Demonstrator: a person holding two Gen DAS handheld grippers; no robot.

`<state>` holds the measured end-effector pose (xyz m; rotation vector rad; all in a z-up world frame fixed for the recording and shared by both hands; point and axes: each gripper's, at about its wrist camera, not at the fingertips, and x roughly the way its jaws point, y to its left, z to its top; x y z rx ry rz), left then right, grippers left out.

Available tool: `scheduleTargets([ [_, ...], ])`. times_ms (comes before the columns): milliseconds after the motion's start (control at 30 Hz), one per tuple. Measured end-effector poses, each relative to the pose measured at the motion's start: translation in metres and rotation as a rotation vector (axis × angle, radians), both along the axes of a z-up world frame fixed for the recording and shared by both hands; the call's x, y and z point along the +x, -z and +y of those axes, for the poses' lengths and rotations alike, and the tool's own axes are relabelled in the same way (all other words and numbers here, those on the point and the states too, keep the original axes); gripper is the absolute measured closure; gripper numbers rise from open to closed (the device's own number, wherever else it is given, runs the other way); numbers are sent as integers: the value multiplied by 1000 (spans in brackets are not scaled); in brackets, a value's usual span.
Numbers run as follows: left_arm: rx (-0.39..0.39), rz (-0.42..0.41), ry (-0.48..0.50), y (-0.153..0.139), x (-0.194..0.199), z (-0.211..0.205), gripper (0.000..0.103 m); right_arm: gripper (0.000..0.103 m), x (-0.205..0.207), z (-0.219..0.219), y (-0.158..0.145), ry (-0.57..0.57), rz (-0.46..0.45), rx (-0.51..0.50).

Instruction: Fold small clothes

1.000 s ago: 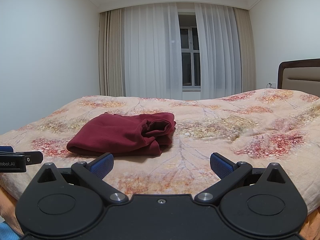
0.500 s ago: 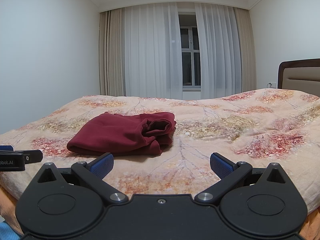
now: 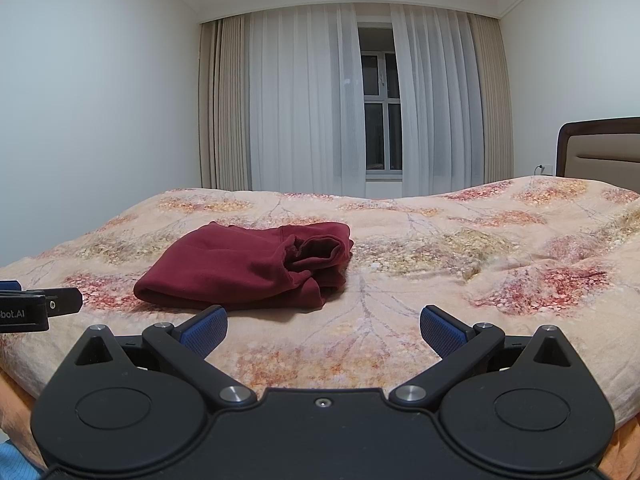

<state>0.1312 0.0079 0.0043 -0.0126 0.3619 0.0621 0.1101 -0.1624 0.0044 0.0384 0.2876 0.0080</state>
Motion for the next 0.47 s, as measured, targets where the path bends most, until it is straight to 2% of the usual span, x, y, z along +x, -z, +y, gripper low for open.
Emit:
scheduleTargets([
  [467,8,1,-2,0,0,0,0,1,0,0,0,-1,2,0],
])
